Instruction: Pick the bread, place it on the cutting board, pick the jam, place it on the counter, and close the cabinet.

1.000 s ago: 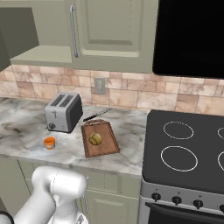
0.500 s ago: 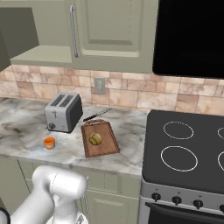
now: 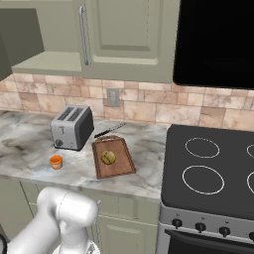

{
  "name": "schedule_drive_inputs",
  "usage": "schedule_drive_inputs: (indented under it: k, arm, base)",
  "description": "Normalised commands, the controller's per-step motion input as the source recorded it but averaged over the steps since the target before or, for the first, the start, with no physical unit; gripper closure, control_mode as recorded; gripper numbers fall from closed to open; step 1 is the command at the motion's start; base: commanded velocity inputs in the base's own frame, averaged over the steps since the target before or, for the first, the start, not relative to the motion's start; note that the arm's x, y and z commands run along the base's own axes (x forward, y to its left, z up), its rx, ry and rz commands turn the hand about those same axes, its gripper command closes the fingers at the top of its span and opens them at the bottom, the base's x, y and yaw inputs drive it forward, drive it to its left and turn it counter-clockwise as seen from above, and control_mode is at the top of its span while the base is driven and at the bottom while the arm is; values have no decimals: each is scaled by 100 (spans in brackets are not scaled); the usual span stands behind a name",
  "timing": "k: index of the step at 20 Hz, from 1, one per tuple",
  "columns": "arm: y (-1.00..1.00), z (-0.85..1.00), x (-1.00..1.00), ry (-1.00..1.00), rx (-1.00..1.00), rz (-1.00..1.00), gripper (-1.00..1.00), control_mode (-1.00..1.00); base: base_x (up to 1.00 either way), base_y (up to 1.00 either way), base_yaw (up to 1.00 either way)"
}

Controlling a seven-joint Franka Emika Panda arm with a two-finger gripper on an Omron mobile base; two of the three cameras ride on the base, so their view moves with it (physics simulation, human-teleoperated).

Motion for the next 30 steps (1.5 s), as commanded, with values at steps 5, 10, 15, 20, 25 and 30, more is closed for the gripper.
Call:
schedule_drive_inputs:
  k: [5,10,15,20,25,30]
  arm:
    - [-2,-3,13,-4,0,-13,-100,-100]
    - [-15,0,9,-4,0,-16,-100,-100]
    - [-33,0,5,-2,0,-14,-100,-100]
    - [-39,0,4,-1,0,-11,-100,-100]
    - [-37,0,6,0,0,-8,-100,-100]
    - [-33,0,6,0,0,-7,-100,-100]
  base:
    - [0,0,0]
    - [0,0,0]
    - [0,0,0]
    - [0,0,0]
    - [0,0,0]
    - [0,0,0]
